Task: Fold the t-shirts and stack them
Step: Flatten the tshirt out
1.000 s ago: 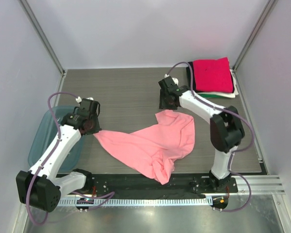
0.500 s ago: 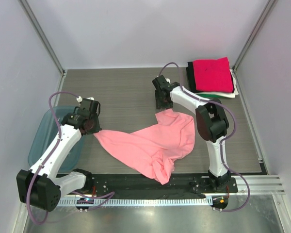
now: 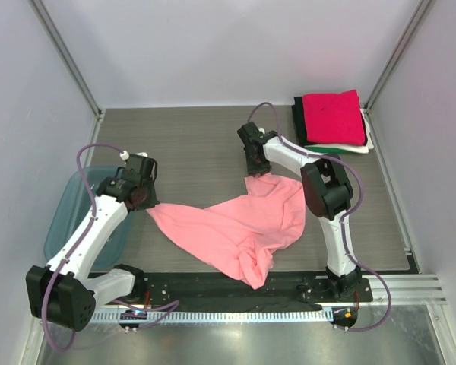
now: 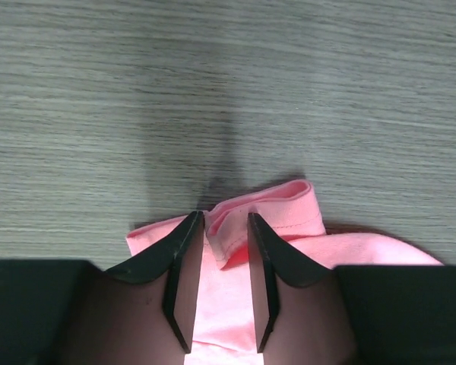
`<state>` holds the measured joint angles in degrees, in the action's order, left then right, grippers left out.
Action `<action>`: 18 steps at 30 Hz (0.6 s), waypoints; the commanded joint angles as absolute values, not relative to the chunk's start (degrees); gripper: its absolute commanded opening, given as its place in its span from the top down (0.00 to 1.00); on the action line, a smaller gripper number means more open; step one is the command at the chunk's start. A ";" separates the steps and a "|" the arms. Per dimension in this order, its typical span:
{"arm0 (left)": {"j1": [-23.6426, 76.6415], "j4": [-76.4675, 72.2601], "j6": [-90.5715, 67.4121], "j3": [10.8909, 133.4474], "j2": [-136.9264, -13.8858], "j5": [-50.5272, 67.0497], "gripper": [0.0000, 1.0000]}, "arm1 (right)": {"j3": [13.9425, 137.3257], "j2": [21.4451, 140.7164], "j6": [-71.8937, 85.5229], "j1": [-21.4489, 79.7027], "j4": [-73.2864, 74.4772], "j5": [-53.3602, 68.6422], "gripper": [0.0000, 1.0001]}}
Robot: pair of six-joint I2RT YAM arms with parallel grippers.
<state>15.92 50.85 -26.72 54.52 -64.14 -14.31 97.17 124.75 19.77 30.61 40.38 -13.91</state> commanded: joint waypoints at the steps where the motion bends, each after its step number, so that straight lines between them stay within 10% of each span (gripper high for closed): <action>1: 15.47 49.31 -26.10 54.32 -64.34 -14.06 0.98 | 98.00 124.63 18.63 30.32 40.69 -15.56 0.67; 18: 15.47 49.39 -26.28 54.32 -65.04 -14.24 0.98 | 98.79 121.91 18.02 29.53 40.87 -14.86 0.69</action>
